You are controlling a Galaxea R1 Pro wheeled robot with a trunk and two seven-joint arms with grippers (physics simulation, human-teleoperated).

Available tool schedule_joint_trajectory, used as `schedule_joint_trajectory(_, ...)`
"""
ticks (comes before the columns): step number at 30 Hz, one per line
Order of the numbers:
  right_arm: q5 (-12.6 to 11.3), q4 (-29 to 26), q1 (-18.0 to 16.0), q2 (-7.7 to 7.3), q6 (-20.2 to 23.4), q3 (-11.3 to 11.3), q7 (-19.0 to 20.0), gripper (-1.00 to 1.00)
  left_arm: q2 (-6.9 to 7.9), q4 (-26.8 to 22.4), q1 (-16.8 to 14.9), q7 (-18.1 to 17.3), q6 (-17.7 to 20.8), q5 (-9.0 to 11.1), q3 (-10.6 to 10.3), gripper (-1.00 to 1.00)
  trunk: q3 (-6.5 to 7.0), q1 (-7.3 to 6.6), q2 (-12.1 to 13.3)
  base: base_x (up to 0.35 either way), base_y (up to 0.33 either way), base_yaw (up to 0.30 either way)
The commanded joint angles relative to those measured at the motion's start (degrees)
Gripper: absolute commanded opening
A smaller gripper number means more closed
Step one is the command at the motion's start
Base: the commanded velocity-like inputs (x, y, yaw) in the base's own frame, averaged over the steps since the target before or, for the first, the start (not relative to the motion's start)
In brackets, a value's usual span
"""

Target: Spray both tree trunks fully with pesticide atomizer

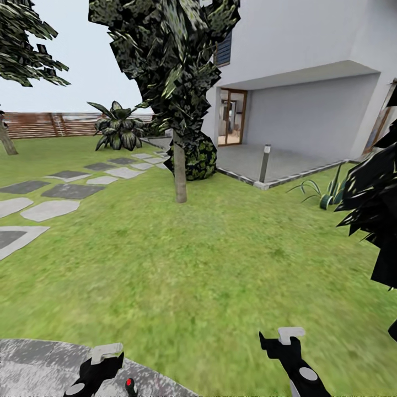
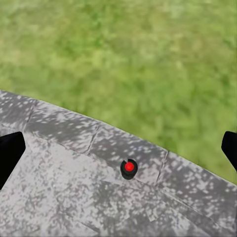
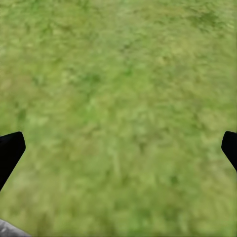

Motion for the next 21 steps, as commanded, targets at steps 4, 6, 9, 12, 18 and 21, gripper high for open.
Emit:
schedule_joint_trajectory(4, 0.14, -0.11, -0.02, 0.01, -0.23, 0.14, 0.07, 1.00, -0.01, 0.05, -0.07, -0.06, -0.18, -0.03, 0.12, 1.00, -0.92, 0.88, -1.64, 0.000, 0.000, 0.020)
schedule_joint_trajectory(6, 0.12, -0.12, -0.02, 0.01, -0.19, 0.20, 0.07, 1.00, -0.01, 0.05, -0.10, -0.06, -0.19, -0.03, 0.12, 1.00, -1.29, 1.32, -2.44, 0.000, 0.000, 0.005)
schedule_joint_trajectory(9, 0.11, -0.15, -0.02, 0.01, -0.17, 0.32, 0.07, 1.00, -0.01, 0.05, -0.12, -0.06, -0.19, -0.03, 0.12, 1.00, -1.84, 1.98, -3.65, 0.000, 0.000, 0.001)
schedule_joint_trajectory(12, 0.11, -0.20, -0.02, 0.01, -0.22, 0.39, 0.07, 1.00, -0.01, 0.05, -0.12, -0.06, -0.12, -0.03, 0.12, 1.00, -2.38, 2.63, -4.85, 0.000, 0.000, 0.000)
schedule_joint_trajectory(18, 0.16, -0.22, -0.02, 0.01, -0.24, 0.38, 0.07, 1.00, -0.07, -0.02, -0.06, -0.01, -0.27, -0.03, 0.12, 1.00, -2.56, 2.85, -5.25, 0.000, 0.000, 0.180)
schedule_joint_trajectory(21, 0.19, -0.22, -0.02, 0.01, -0.23, 0.36, 0.07, 1.00, -0.08, -0.04, -0.04, 0.12, -0.36, -0.03, 0.12, 1.00, -2.56, 2.85, -5.25, 0.000, 0.000, 0.266)
